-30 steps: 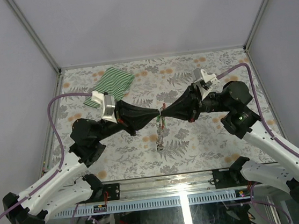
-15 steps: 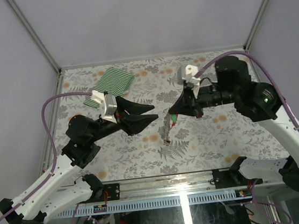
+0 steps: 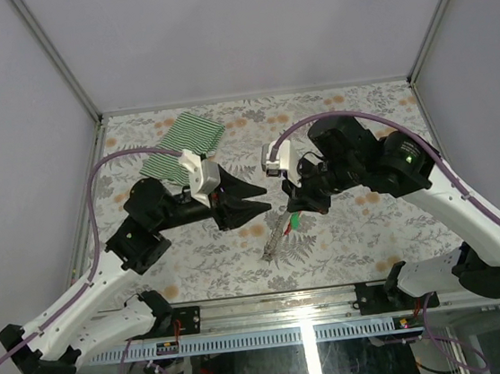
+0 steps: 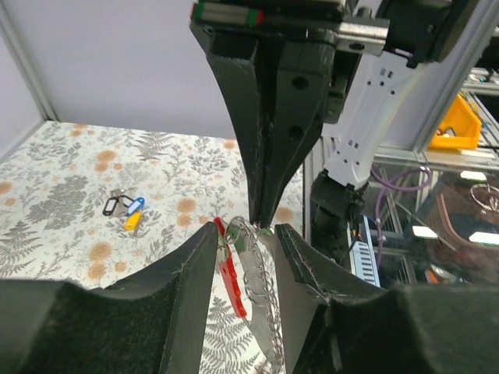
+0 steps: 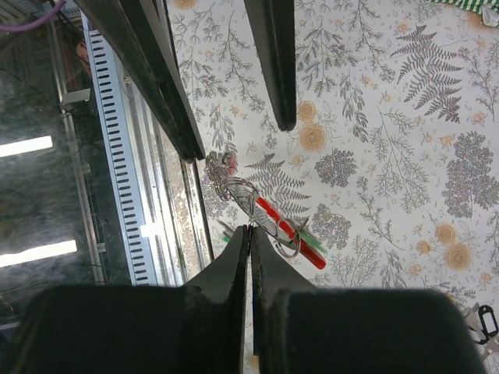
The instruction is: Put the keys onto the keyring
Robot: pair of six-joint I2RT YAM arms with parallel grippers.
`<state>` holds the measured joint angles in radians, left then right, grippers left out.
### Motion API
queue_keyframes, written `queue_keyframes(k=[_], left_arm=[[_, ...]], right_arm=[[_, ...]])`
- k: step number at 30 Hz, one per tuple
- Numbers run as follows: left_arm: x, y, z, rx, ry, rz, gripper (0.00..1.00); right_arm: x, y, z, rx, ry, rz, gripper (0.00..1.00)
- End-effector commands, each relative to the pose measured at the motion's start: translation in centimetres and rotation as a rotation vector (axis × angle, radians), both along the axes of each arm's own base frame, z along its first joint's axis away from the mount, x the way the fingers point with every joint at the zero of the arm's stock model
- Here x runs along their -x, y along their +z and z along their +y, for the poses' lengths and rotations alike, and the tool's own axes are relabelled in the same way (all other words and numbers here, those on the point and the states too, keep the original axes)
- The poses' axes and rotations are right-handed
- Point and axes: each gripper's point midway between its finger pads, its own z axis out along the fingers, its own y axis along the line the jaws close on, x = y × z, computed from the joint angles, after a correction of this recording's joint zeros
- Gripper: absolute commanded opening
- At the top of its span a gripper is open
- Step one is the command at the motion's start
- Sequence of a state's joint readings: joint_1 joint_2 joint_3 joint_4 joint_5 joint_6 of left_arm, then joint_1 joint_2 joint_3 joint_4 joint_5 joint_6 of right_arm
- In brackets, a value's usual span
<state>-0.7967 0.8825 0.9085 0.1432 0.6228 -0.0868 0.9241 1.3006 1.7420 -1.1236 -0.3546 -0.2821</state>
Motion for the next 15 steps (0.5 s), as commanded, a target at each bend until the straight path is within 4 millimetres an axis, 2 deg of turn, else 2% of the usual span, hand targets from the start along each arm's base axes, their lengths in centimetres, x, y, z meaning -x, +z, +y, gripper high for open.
queue_keyframes(k=[1,15], left_arm=[[1.3,0.3,-0.3,-0.048,-0.099,-0.049,0.36],[1.2,-1.2,-1.8,-0.105,-0.18,-0.023,0.36]], right_arm=[[0.4,1.8,-0.1,-0.036,0.029,-0.048,0.0],[1.2,2.3,1.3,-0.091,0.102,-0.033,0.0]])
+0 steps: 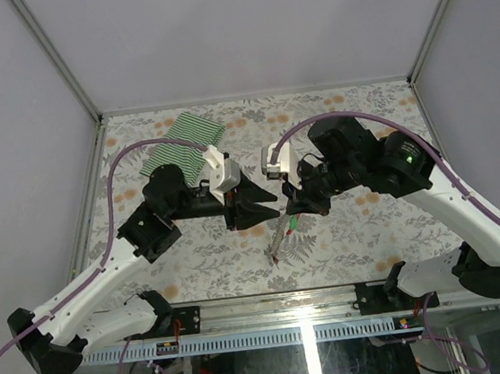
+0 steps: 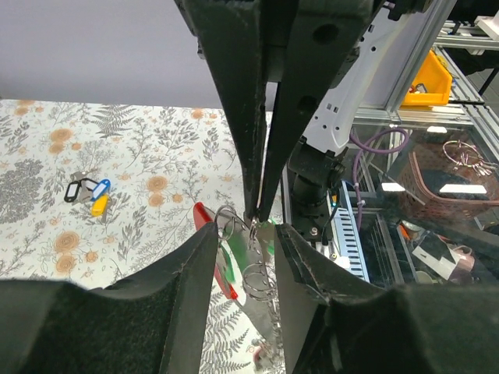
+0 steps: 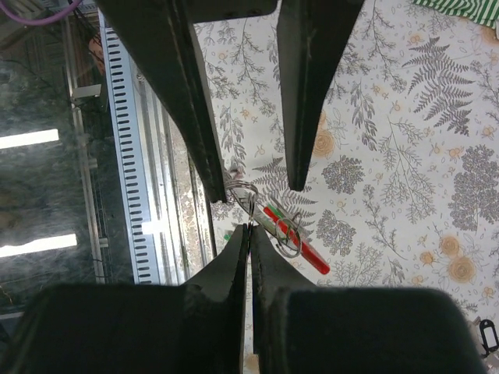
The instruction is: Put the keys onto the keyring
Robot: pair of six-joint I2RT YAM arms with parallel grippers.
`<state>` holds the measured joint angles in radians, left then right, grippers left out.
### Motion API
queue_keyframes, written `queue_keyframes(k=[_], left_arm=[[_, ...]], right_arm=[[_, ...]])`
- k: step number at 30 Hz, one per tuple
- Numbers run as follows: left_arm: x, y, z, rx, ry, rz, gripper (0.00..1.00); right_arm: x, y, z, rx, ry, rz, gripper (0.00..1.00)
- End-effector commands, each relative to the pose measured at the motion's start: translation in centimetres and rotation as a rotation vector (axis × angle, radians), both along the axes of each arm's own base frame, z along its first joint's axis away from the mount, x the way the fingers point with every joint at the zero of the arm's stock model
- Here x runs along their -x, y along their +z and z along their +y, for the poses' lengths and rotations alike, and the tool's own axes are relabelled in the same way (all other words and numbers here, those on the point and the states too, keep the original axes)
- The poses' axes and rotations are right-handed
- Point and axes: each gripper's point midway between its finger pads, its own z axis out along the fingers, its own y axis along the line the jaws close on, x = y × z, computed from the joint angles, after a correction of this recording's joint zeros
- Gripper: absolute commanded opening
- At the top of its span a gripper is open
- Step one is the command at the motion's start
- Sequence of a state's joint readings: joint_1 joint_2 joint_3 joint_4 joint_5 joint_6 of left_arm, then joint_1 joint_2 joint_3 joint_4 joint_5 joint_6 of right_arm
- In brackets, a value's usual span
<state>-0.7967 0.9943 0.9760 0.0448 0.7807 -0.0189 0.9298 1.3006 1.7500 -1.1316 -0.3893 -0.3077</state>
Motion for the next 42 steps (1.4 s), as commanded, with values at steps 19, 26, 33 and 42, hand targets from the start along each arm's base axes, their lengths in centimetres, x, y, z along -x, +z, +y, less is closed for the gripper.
queue_keyframes(k=[19,26,33,42], left_arm=[[1.2,0.3,-1.3,-0.034,-0.086,-0.043,0.22],[1.3,0.3,-1.3,-0.038,-0.09,-0.05,0.01],[1.2,0.2,-1.0,-0.047,-0.068,-0.055,0.0],[-0.1,4.1,0.7,0.145,0.118,-0.092,0.0]], right_arm=[[0.3,2.2,1.3,-0.092,0.046,-0.047,0.0],[0.3,2.2,1.2,-0.09,0.041,-0.049,0.0],[0.2,2.8,1.1,-0.113,0.025,-0.061,0.0],[-3.1,8.3,0.0,-0.356,-0.259,-0.221,0.33]])
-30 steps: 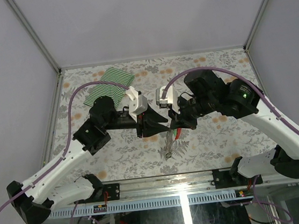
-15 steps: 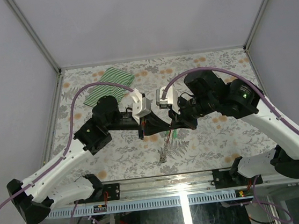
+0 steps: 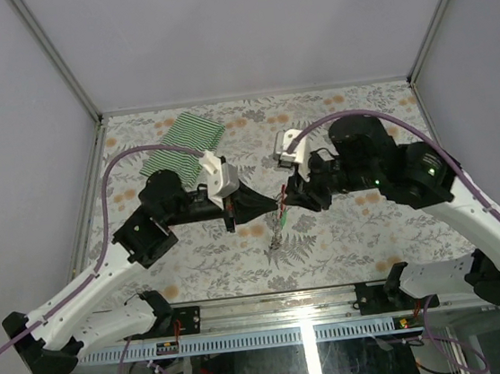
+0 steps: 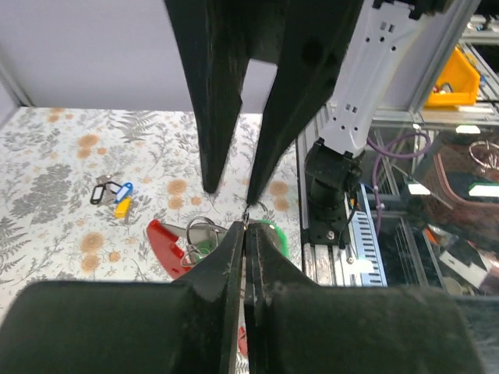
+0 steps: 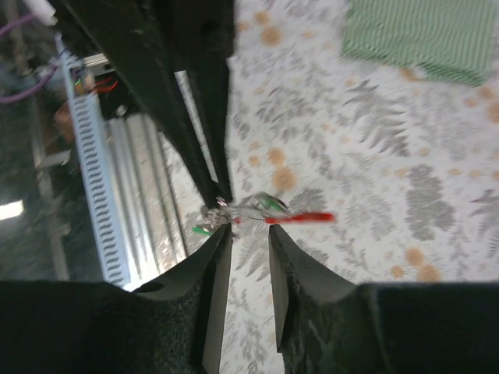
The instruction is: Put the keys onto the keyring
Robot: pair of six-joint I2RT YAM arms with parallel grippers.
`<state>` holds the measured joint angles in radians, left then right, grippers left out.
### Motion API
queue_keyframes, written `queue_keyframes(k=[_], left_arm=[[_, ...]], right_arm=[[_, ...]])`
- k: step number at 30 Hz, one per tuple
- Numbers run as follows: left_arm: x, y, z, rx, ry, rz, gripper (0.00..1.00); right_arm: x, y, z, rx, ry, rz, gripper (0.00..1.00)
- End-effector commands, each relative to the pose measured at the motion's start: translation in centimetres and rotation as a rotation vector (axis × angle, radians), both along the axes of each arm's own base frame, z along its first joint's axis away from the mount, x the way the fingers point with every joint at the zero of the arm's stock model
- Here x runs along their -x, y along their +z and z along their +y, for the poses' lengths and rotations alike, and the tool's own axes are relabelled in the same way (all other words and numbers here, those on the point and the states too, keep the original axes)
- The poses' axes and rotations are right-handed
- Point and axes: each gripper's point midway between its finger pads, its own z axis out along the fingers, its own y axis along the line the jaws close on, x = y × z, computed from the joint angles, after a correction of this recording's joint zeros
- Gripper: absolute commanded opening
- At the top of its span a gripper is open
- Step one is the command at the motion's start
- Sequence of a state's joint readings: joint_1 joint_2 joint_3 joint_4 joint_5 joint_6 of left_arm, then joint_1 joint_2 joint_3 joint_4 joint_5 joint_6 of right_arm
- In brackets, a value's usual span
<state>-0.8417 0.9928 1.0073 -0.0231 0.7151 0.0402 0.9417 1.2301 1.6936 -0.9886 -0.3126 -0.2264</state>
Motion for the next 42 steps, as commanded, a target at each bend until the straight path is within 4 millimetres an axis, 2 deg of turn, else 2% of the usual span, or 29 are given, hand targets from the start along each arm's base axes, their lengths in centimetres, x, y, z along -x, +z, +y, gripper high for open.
queue_keyframes(k=[1,4,9,15,20,24,28,32,36,42], left_arm=[[-0.6,4.6,1.4,0.216,0.122,-0.06,0.0],[-1.3,6.5,2.6,0.352,0.203,-0.055,0.0],[-1.7,7.7,3.7,0.484,0.259,-0.009,0.0],[-1.3,9.0,4.5,0.564,0.259,-0.001,0.0],[-1.2,9.7,5.3,0.616,0.275,0.004,0.0],[-1.5,9.8,6.0,0.659,0.302,0.02,0.0],[-1.5,9.6,5.6,0.647,0.288,0.025,0.0],[-2.1,9.4,5.5,0.65,0.263,0.035,0.0],[-2.7,9.5,5.6,0.672,0.204,0.053,0.0],[-3.0,9.8,5.1,0.648,0.199,0.024,0.0]], right_arm=[[-2.1,7.3,-0.7,-0.293,-0.19,-0.168,0.34],[-2.5,8.4,-0.6,-0.406,-0.258,-0.152,0.36],[-3.1,9.9,-0.6,-0.583,-0.381,-0.051,0.41],[-2.9,9.9,0.1,-0.692,-0.444,0.106,0.48],[-2.9,9.3,0.5,-0.717,-0.491,0.22,0.5],[-3.3,9.6,0.8,-0.781,-0.425,0.341,0.51],[-4.4,9.3,0.1,-0.892,-0.349,0.493,0.53],[-4.5,9.5,0.0,-0.911,-0.331,0.472,0.52],[-4.7,8.7,-0.2,-0.898,-0.344,0.454,0.5],[-4.0,8.9,0.2,-0.92,-0.284,0.458,0.44]])
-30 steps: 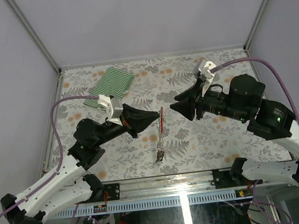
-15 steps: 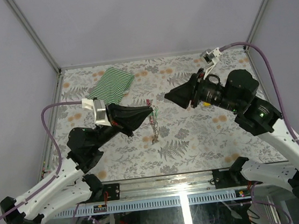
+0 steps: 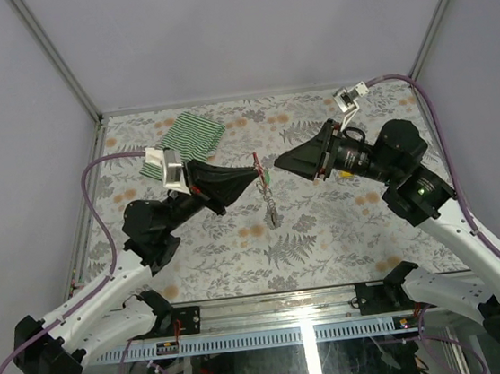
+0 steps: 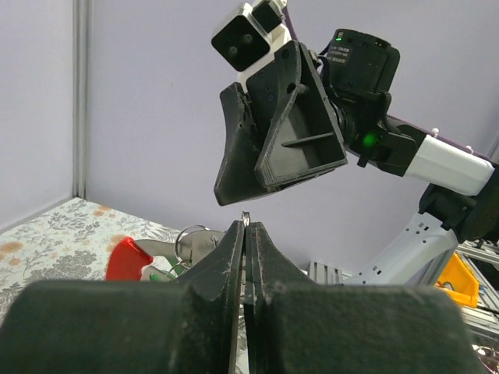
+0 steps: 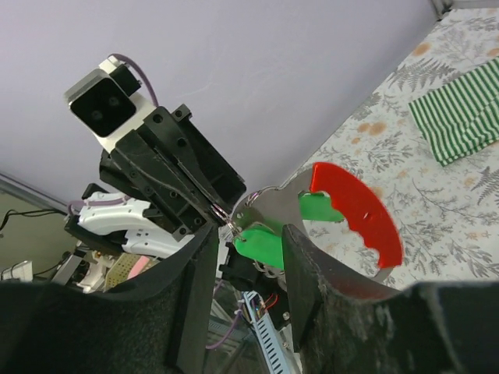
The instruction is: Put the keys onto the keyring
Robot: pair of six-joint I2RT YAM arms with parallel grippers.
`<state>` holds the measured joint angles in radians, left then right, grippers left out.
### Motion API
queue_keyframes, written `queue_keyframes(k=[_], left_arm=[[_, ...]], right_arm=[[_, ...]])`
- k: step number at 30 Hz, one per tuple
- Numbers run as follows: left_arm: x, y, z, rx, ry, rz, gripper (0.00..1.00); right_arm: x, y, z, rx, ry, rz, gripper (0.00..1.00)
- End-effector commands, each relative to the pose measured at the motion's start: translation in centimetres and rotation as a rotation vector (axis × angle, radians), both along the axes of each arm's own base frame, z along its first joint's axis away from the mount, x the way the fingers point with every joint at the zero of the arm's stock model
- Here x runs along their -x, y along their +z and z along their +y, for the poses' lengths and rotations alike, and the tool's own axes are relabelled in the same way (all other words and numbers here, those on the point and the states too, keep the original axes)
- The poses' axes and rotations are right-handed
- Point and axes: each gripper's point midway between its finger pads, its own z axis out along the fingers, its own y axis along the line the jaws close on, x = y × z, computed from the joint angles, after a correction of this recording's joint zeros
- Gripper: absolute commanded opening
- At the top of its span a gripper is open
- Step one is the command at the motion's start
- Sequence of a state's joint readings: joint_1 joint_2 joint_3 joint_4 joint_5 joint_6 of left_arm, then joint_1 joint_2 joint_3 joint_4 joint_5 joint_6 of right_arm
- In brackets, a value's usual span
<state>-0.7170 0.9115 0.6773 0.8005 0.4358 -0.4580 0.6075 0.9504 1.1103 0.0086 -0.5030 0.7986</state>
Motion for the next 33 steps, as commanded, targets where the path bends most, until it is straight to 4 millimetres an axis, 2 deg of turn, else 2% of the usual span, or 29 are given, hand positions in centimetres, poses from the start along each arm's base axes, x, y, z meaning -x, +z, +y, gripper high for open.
queue_keyframes(k=[1,5,10,20,25,27,33], left_arm=[[1.9,4.0,1.1,0.084,-0.027,-0.131,0.0],[2.0,4.0,1.1,0.078,-0.029,-0.136,0.0],[2.2,4.1,1.2,0.075,-0.033,-0.139,0.0],[2.4,4.3,1.2,0.078,-0.04,-0.146,0.0],[2.4,4.3,1.2,0.075,-0.037,-0.148,0.0],[2.4,4.4,1.2,0.076,-0.035,-0.148,0.0],[2.4,4.4,1.2,0.075,-0.035,-0.15,0.0]], right_arm=[[1.6,2.6,0.1,-0.075,0.074,-0.09,0.44],[1.8,2.5,0.7,-0.083,0.121,-0.085,0.44],[1.9,2.5,1.1,-0.094,0.154,-0.077,0.38],[2.1,1.3,1.9,-0.065,0.213,-0.032,0.42],[2.4,1.4,2.0,-0.073,0.235,-0.03,0.3],[2.5,1.6,2.0,-0.078,0.244,-0.032,0.28],[2.7,1.3,2.2,-0.079,0.262,-0.018,0.31]])
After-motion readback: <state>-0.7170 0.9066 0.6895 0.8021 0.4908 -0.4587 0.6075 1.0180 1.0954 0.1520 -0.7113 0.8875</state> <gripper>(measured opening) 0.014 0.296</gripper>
